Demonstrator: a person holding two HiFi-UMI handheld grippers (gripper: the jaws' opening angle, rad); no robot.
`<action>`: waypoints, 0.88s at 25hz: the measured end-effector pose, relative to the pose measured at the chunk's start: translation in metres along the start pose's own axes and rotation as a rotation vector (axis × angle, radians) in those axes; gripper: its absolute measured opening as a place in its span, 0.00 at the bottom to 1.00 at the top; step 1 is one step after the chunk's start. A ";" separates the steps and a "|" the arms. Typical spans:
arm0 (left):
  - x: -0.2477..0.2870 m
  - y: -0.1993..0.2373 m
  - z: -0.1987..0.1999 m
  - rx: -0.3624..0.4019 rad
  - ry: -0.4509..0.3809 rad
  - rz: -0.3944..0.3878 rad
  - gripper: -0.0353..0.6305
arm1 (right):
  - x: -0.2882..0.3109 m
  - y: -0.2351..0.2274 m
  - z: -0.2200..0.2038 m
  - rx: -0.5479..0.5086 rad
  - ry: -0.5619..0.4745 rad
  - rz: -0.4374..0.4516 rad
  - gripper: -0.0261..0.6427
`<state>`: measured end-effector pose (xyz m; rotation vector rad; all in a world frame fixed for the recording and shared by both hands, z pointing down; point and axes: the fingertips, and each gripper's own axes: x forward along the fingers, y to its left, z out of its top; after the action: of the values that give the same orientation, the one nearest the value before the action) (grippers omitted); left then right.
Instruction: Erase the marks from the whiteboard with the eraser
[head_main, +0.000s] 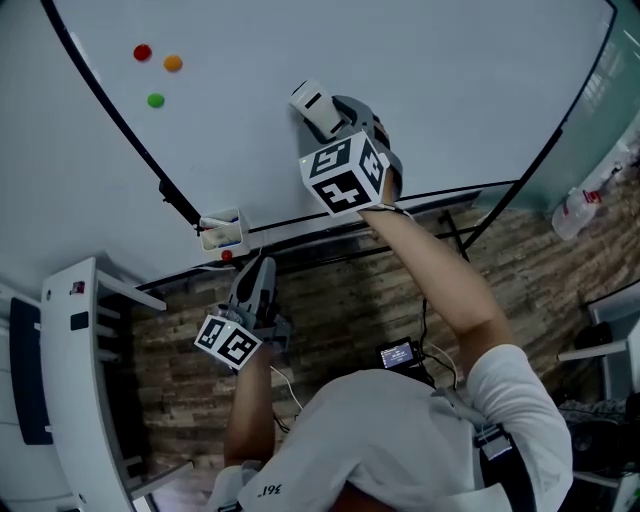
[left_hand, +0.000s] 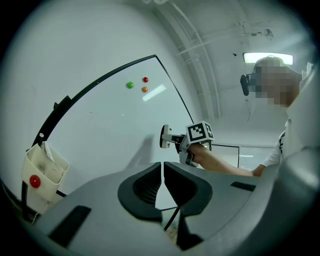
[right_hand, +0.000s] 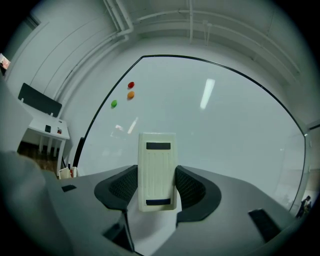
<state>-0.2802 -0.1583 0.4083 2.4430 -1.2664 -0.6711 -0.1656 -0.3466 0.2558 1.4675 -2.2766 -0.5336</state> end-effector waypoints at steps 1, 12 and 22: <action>0.004 -0.003 -0.002 0.003 0.002 -0.002 0.08 | -0.004 -0.006 -0.005 0.004 0.000 -0.003 0.42; 0.057 -0.061 -0.042 0.008 0.034 -0.030 0.08 | -0.045 -0.088 -0.073 0.051 0.028 -0.013 0.42; 0.090 -0.106 -0.078 0.009 0.072 -0.059 0.08 | -0.094 -0.143 -0.128 0.111 0.019 -0.011 0.42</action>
<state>-0.1212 -0.1692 0.4007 2.4969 -1.1776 -0.5882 0.0458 -0.3291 0.2829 1.5316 -2.3175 -0.4001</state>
